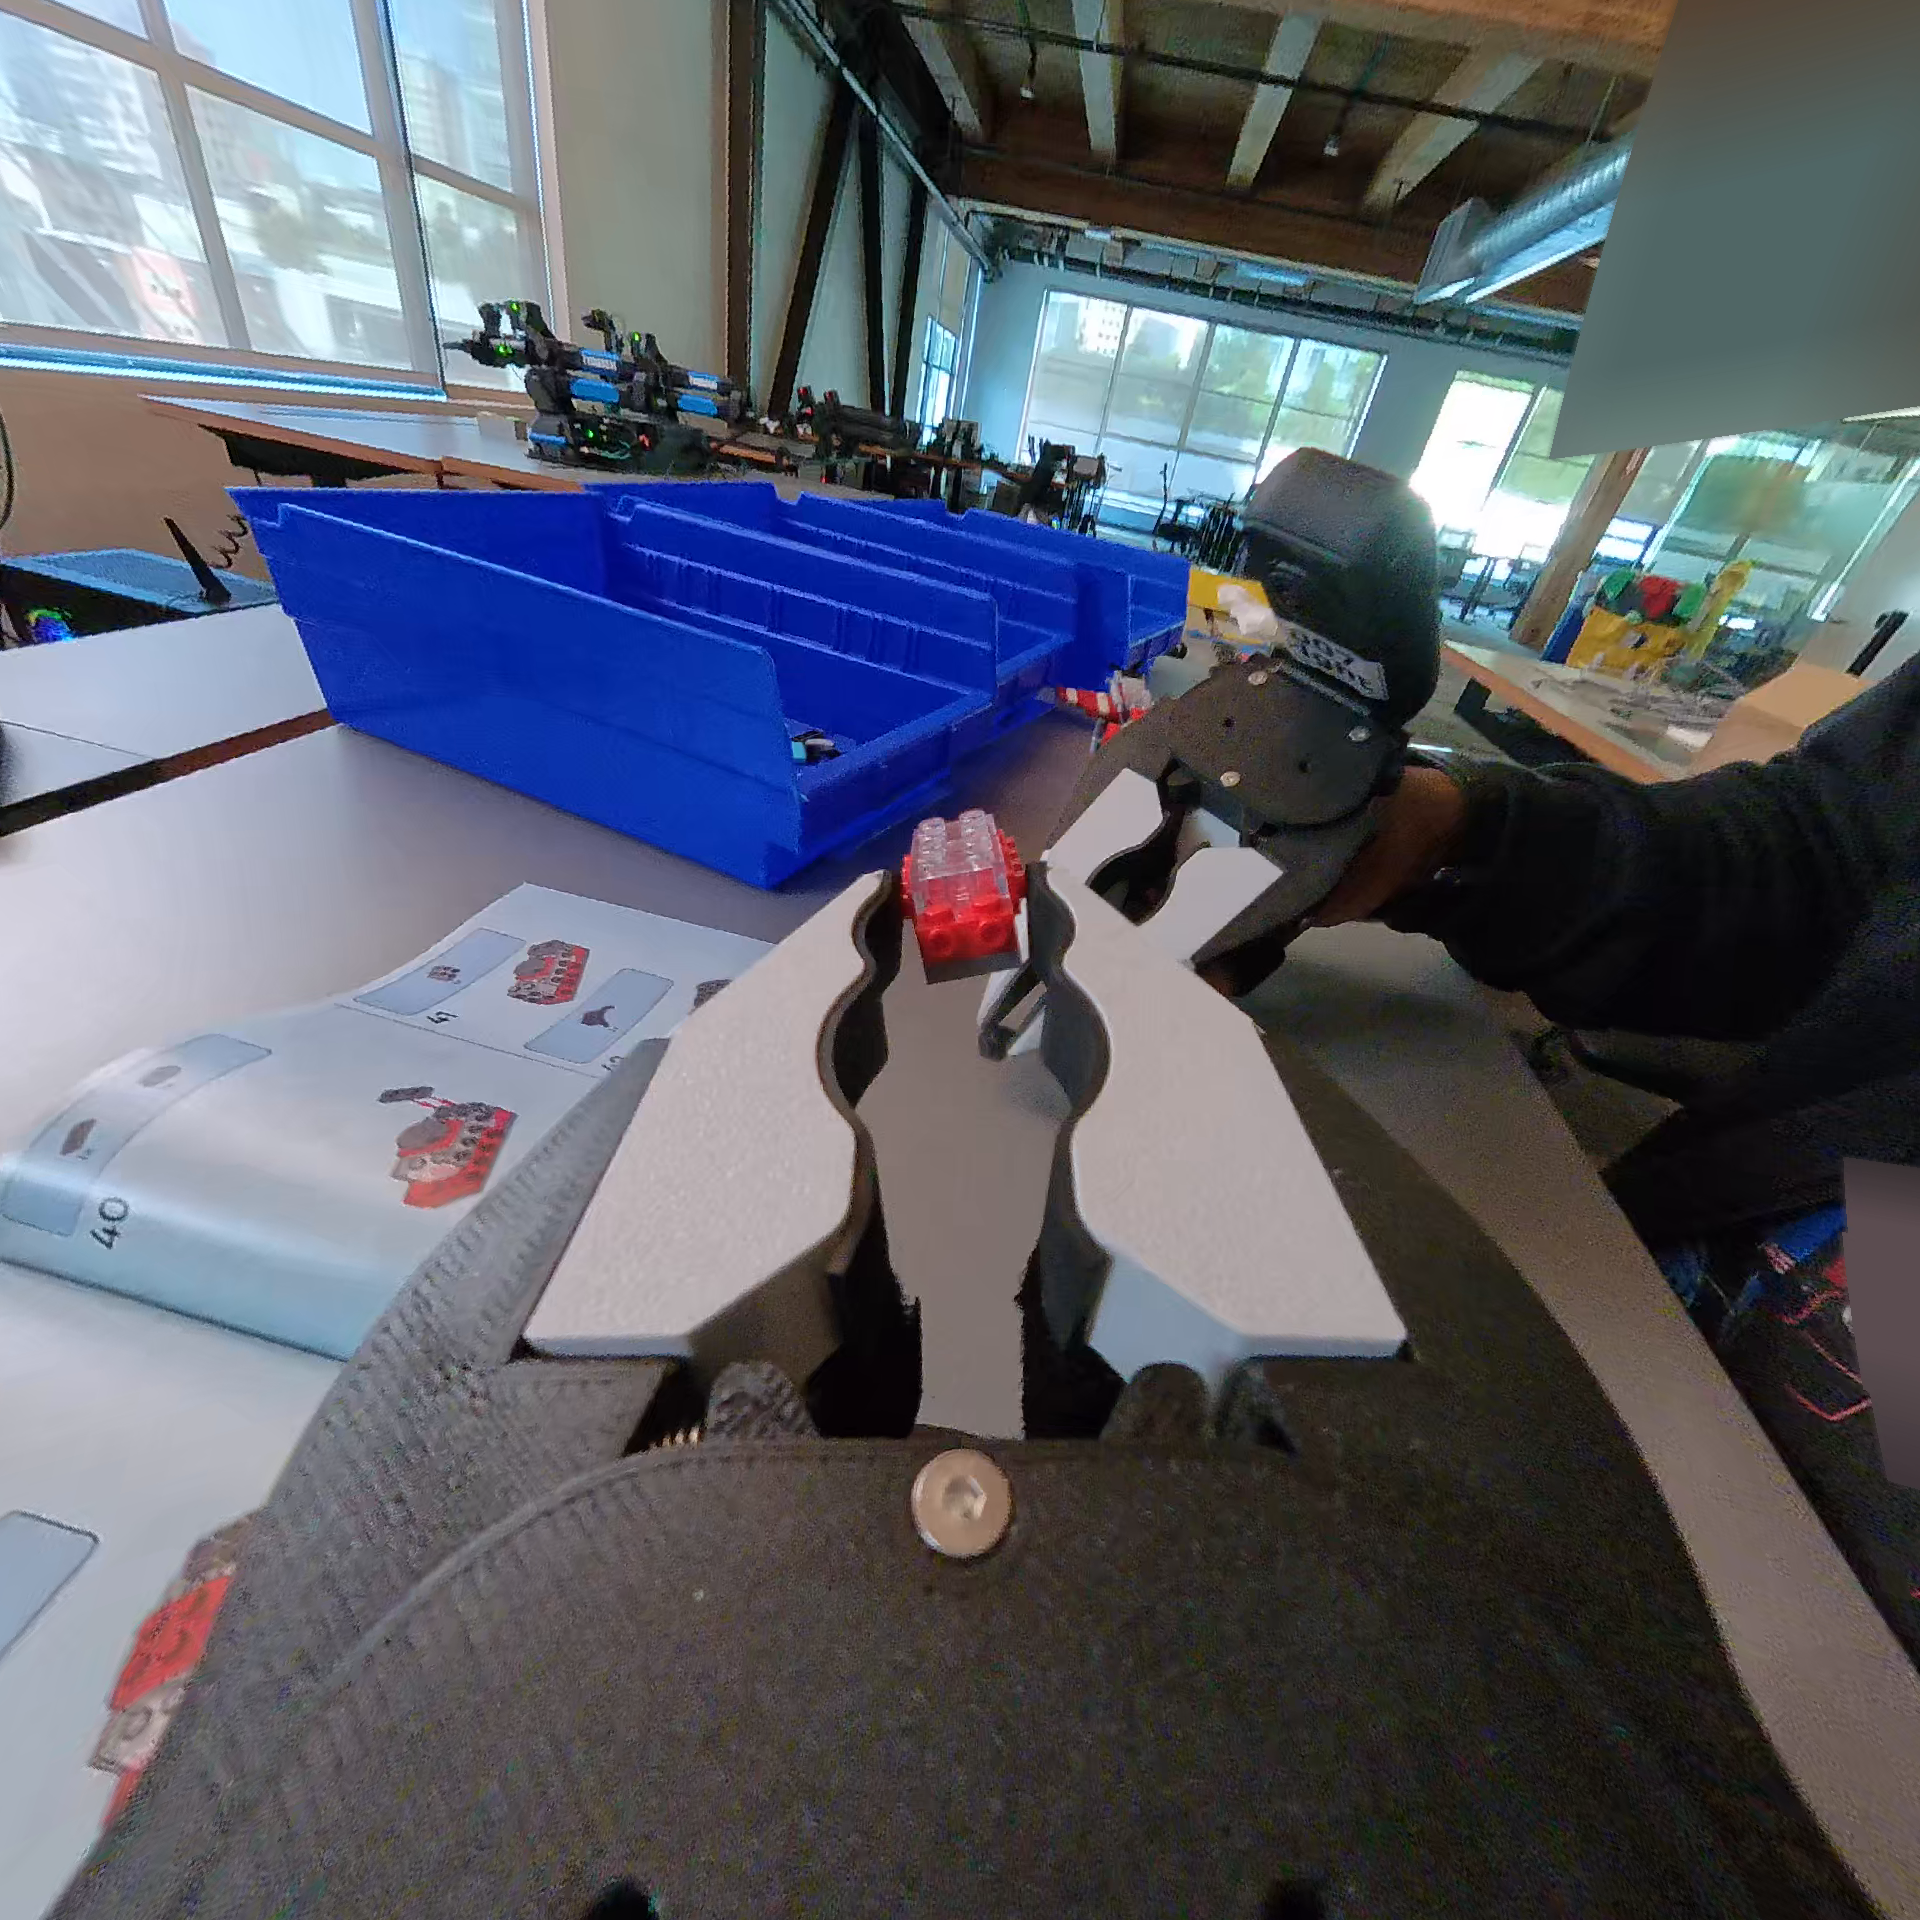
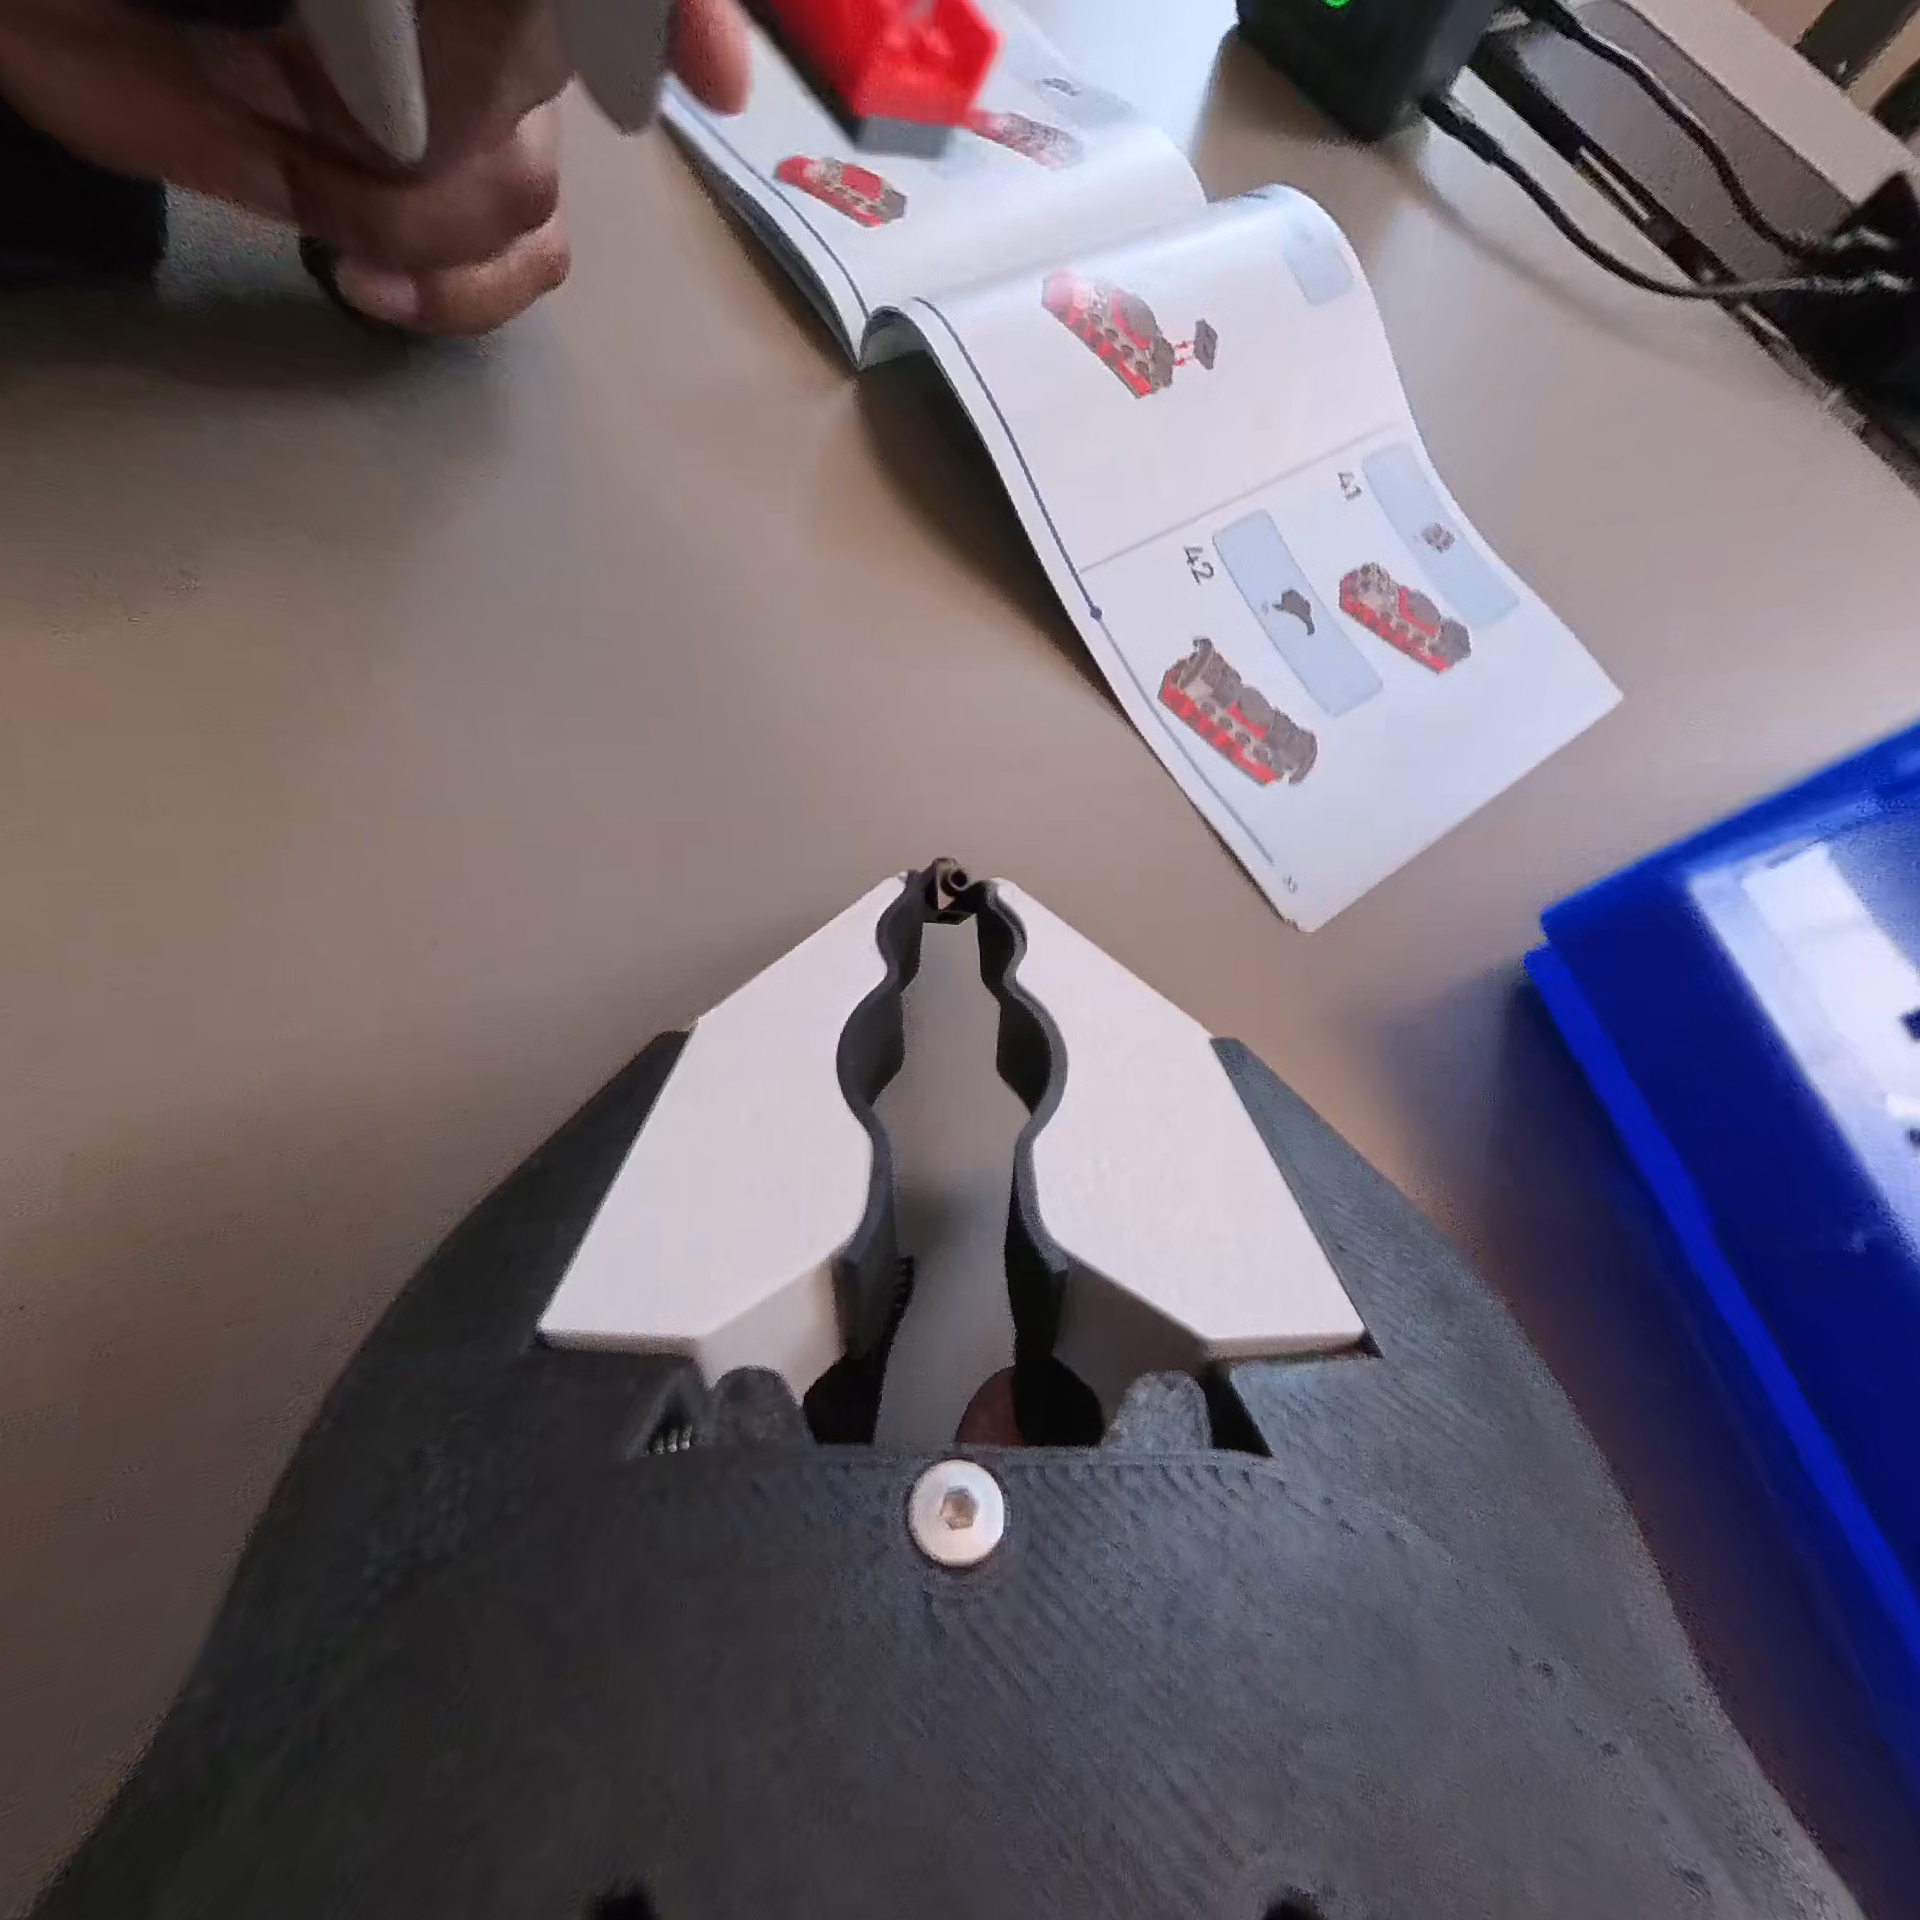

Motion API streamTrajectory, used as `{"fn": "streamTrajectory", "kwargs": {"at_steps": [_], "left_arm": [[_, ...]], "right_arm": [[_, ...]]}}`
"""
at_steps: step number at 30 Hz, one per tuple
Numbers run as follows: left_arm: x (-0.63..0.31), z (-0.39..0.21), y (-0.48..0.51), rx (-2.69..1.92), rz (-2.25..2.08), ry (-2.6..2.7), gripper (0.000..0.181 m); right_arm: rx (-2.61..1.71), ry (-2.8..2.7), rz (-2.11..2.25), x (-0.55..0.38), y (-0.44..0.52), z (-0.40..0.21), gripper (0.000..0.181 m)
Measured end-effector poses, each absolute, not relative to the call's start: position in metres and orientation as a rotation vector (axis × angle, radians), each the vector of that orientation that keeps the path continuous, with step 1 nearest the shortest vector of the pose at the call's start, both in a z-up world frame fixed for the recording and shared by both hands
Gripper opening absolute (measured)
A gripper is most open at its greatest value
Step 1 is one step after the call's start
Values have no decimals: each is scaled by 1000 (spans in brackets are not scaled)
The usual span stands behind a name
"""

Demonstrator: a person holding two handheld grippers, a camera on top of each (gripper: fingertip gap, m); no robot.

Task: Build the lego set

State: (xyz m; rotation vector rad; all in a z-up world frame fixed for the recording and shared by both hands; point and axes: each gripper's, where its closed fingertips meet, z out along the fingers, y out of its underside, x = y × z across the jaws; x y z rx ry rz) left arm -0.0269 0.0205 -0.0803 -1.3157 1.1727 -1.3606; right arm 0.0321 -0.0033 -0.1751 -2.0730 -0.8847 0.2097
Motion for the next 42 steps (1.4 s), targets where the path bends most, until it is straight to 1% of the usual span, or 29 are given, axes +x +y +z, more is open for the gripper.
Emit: {"fn": "streamTrajectory", "kwargs": {"at_steps": [4, 6, 9, 13, 19, 26, 30, 34, 38, 42], "left_arm": [[-15, -65, 33, -1282, -1307, 1216, 24], [-11, -56, 41, -1244, -1297, 1201, 24], [-11, -59, 51, -1237, -1297, 1143, 24], [-26, -68, 52, -1247, -1203, 1166, 24], [-43, -58, 65, -1254, -1219, 1100, 24], [-36, -73, 69, -1294, -1227, 1153, 24], [-31, -77, 63, -1296, -1212, 1192, 24], [-31, -75, 62, -1295, -1227, 1184, 24], [-33, -76, 63, -1315, -1254, 1176, 23], [-33, -83, 56, -1342, -1284, 1239, 24]], "right_arm": [[-2027, -988, 201, 15, 10, -173, 10], [-2003, -1052, 217, 7, 16, -171, 14], [-1968, -1179, 257, -1, 20, -169, 23], [-1879, -1347, 292, -4, 26, -163, 25], [-1826, -1467, 245, 6, 32, -174, 25], [-1762, -1481, 172, 9, 35, -177, 24], [-1777, -1508, 181, 11, 34, -185, 15], [-1799, -1478, 213, 10, 36, -186, 14], [-1832, -1437, 345, 6, 30, -184, 13], [-1850, -1375, 677, -2, 9, -170, 13]]}}
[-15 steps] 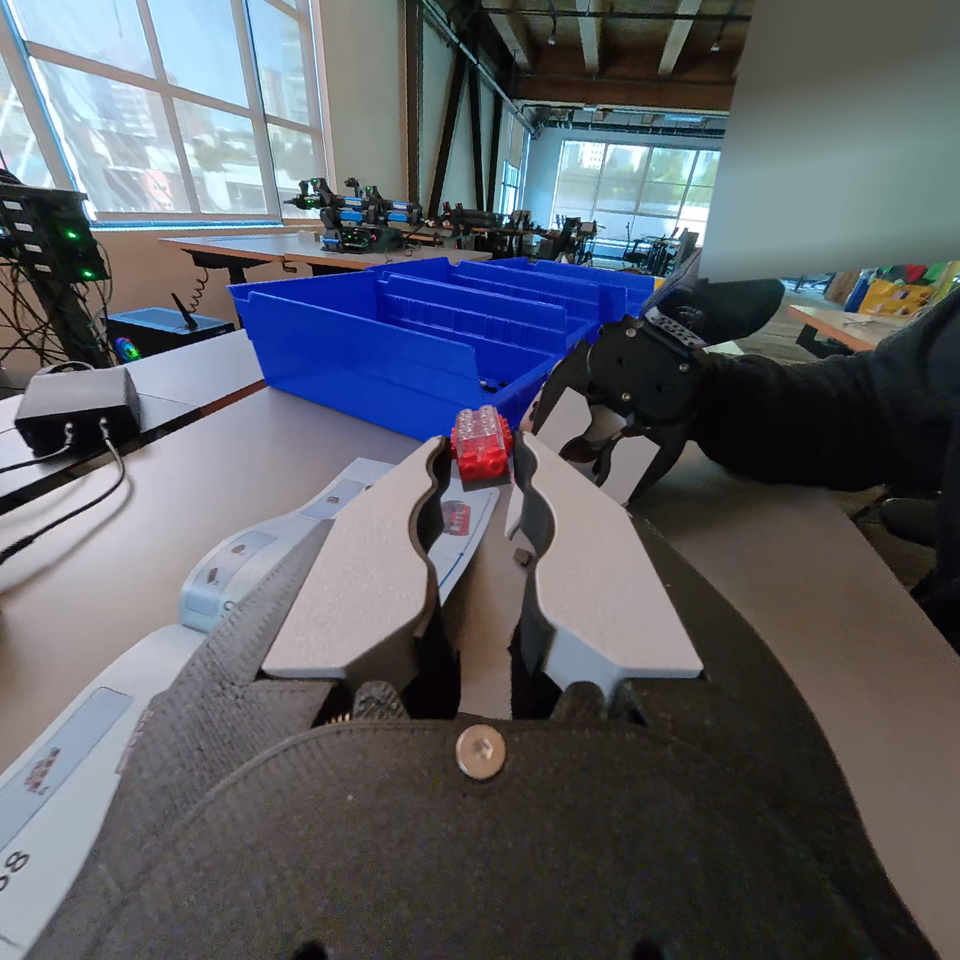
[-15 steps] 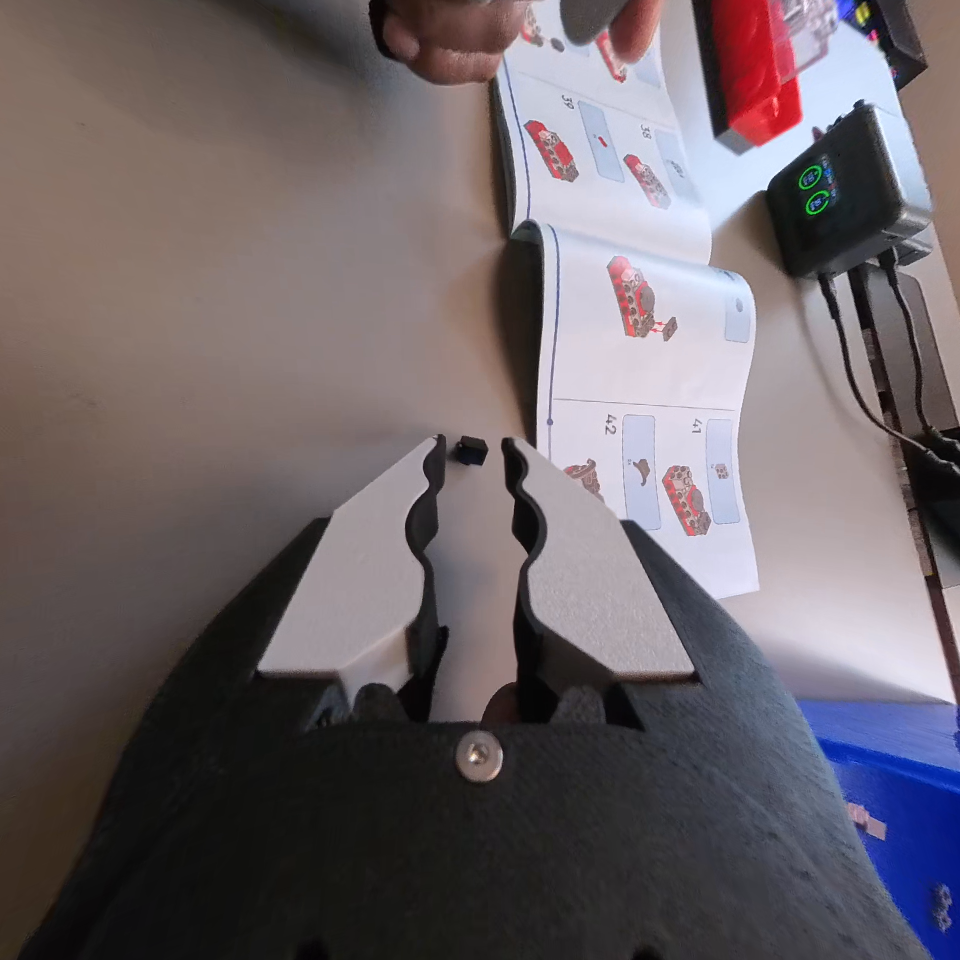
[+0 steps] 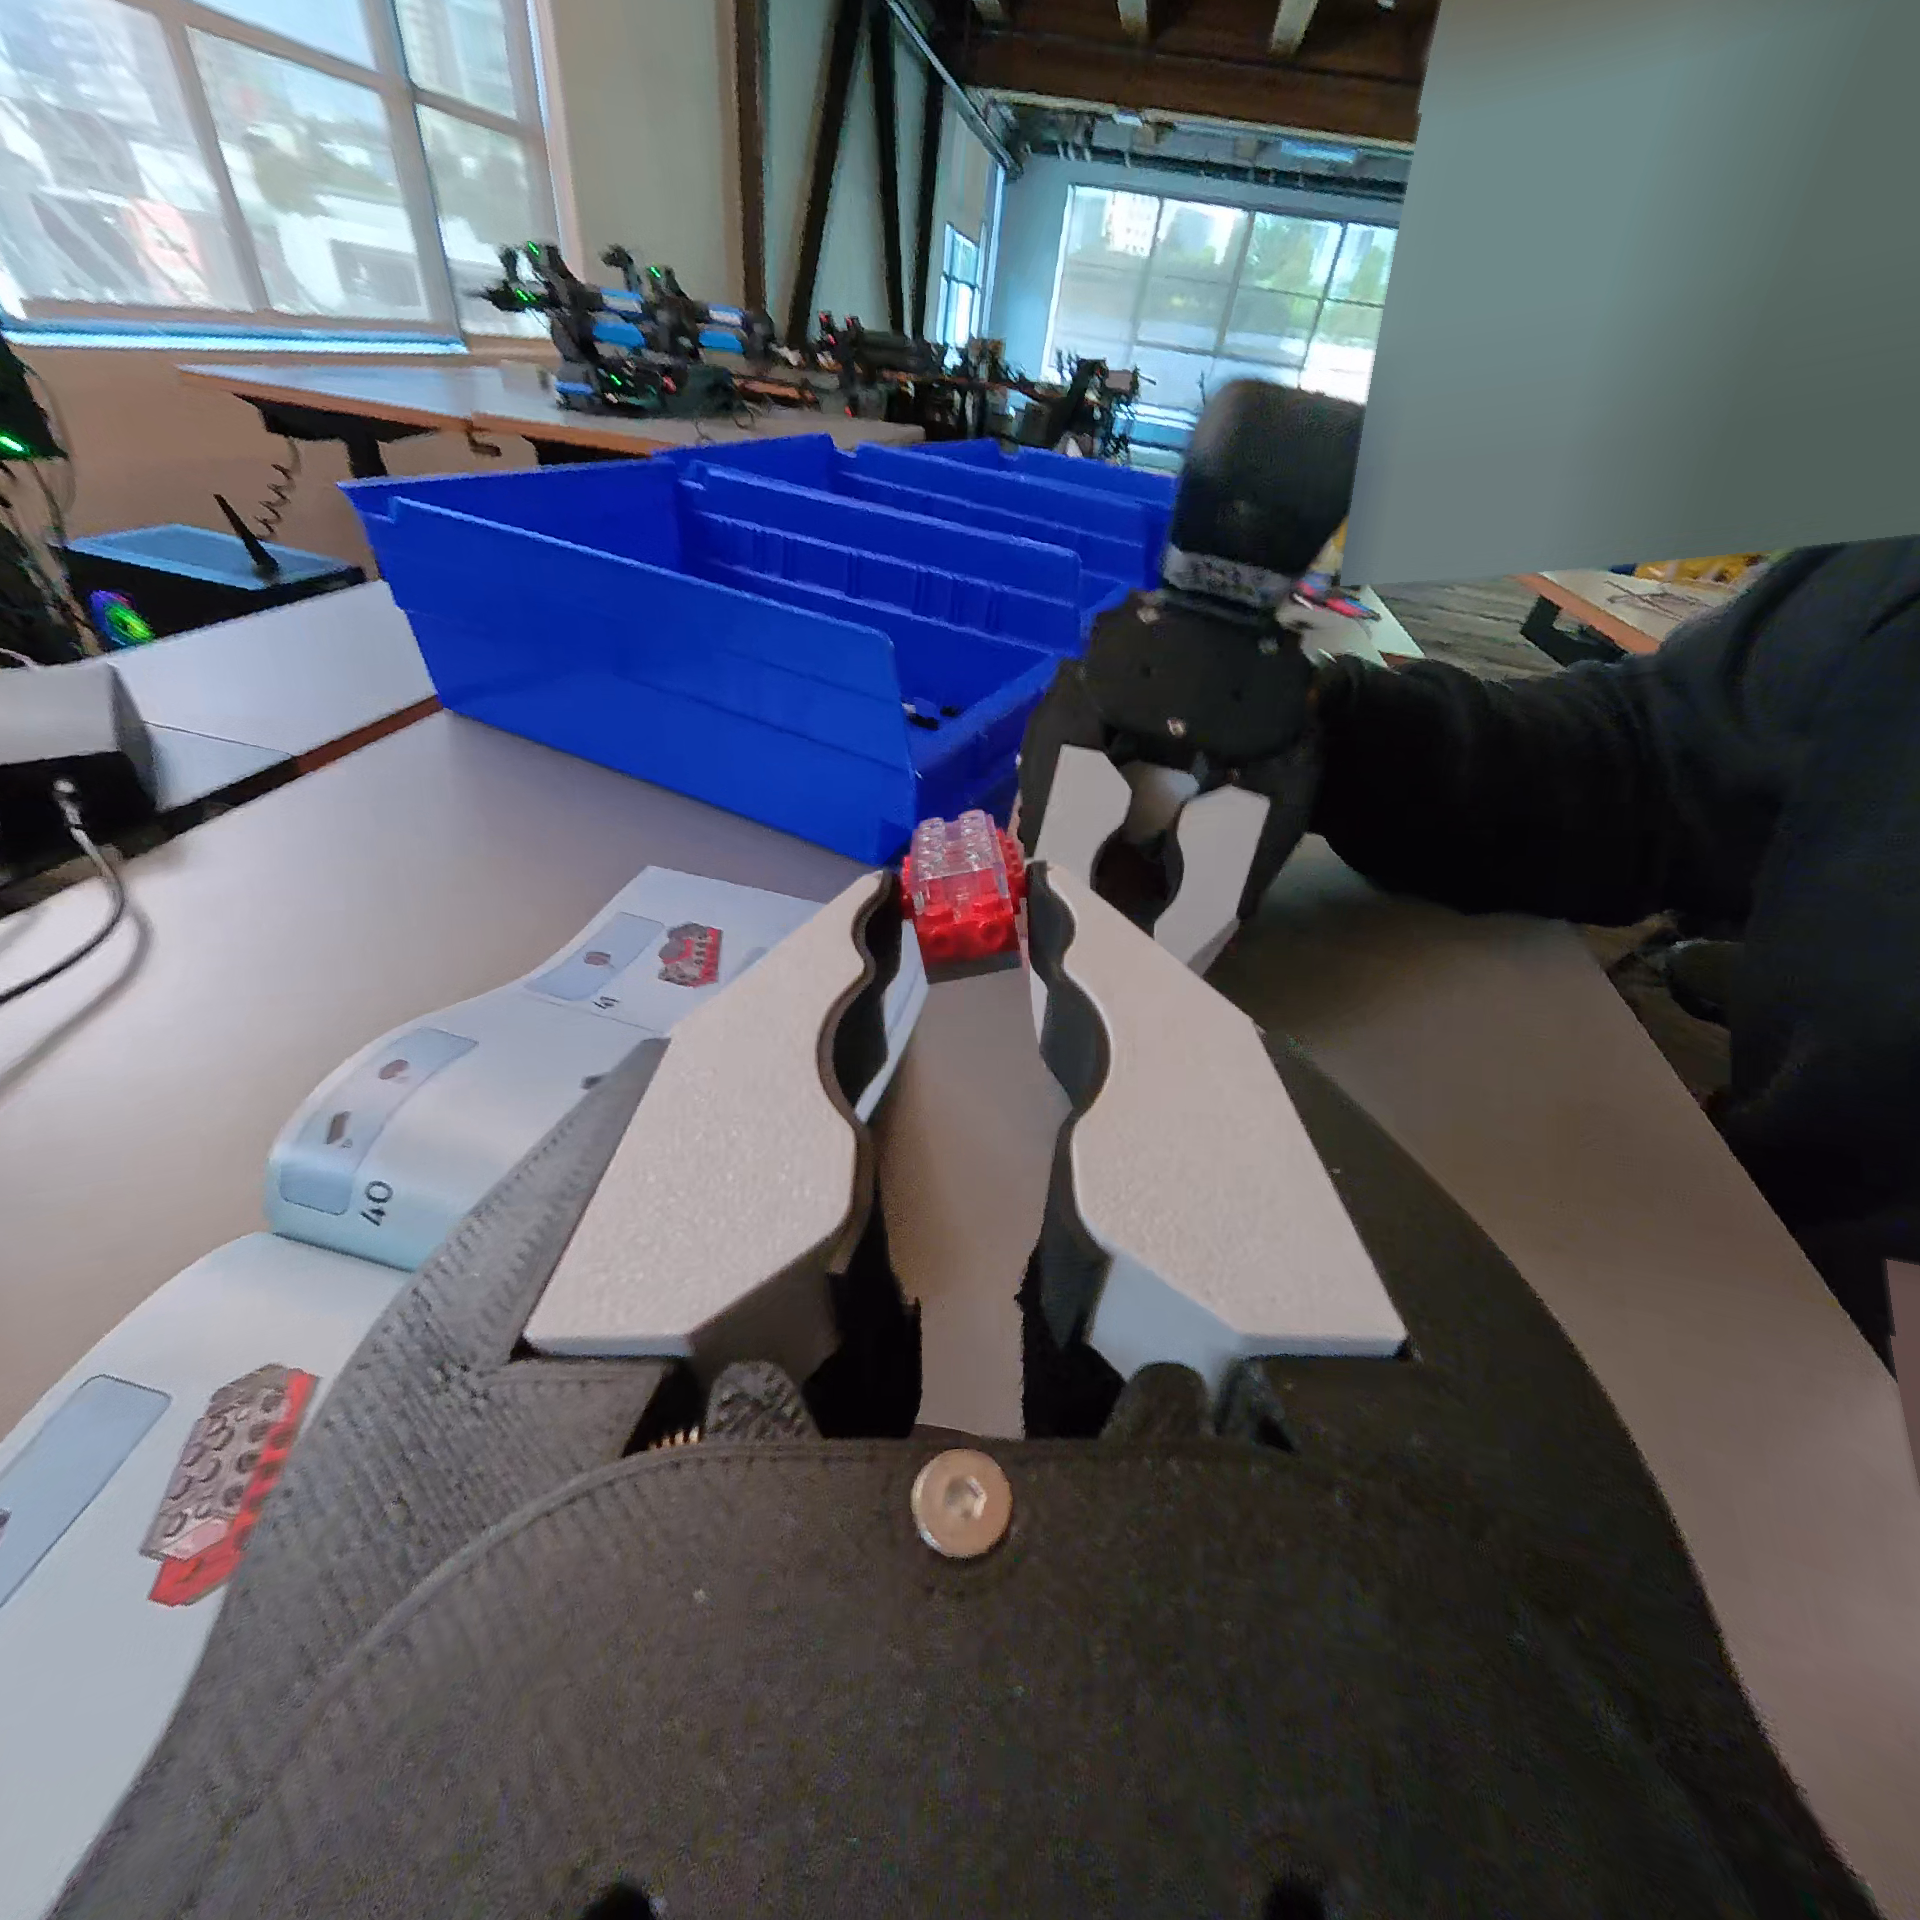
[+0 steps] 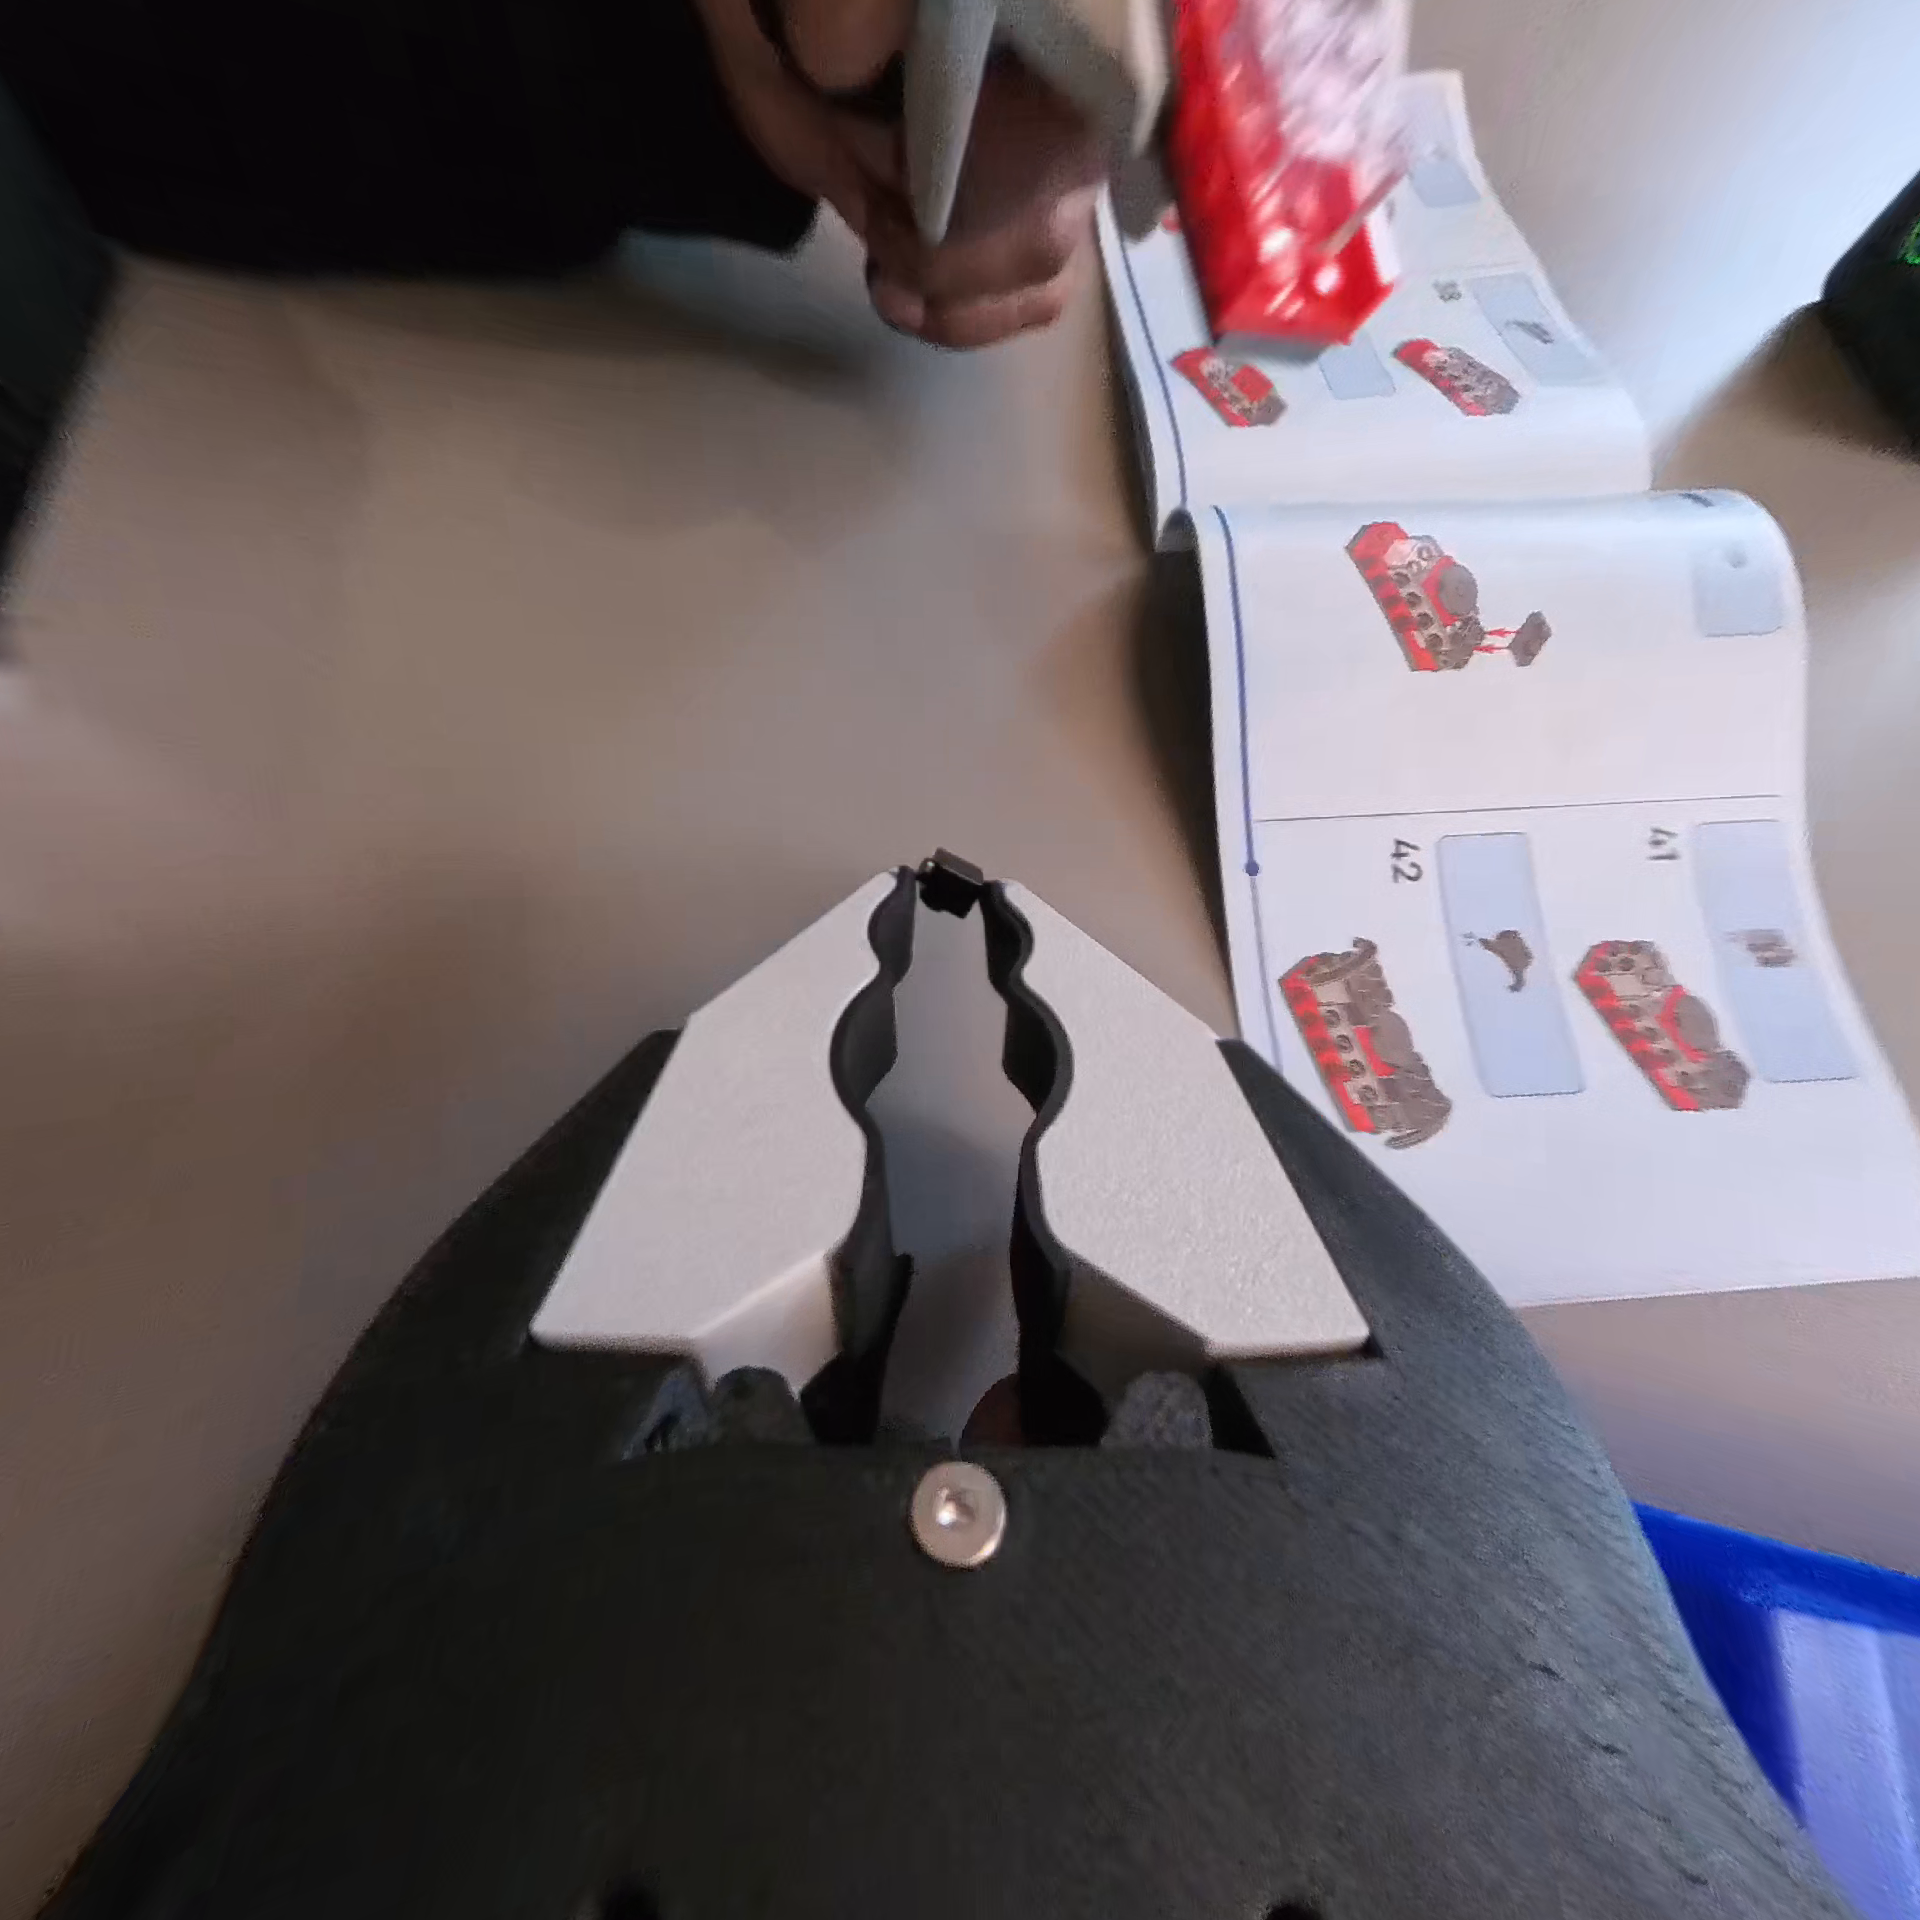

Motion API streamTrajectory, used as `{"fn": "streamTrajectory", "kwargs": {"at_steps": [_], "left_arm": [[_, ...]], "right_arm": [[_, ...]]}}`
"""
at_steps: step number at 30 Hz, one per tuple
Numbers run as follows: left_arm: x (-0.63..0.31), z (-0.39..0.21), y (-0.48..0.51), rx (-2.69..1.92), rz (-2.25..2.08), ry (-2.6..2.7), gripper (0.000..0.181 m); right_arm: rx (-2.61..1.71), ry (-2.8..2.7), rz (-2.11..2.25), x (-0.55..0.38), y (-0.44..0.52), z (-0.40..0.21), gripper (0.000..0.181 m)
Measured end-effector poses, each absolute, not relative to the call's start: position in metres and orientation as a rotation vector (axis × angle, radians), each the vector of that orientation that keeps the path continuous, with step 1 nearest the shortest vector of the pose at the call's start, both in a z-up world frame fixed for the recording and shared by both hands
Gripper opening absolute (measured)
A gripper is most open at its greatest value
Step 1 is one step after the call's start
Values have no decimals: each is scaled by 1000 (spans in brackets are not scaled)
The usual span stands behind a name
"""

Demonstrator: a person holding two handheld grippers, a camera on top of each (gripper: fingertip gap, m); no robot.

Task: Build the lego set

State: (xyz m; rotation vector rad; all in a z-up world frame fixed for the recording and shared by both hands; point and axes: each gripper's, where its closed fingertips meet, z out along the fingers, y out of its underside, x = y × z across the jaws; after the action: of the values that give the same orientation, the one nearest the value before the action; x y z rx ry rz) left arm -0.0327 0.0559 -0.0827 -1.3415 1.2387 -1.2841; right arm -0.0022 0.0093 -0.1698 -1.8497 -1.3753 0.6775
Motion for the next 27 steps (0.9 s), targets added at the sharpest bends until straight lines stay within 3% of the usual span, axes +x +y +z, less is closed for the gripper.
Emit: {"fn": "streamTrajectory", "kwargs": {"at_steps": [11, 27], "left_arm": [[-29, -93, 50, -1354, -1271, 1300, 24], [-24, -102, 37, -1357, -1276, 1372, 24]], "right_arm": [[-1880, -1384, 472, 31, 20, -172, 28], [-1875, -1498, 422, 43, 7, -185, 25]]}}
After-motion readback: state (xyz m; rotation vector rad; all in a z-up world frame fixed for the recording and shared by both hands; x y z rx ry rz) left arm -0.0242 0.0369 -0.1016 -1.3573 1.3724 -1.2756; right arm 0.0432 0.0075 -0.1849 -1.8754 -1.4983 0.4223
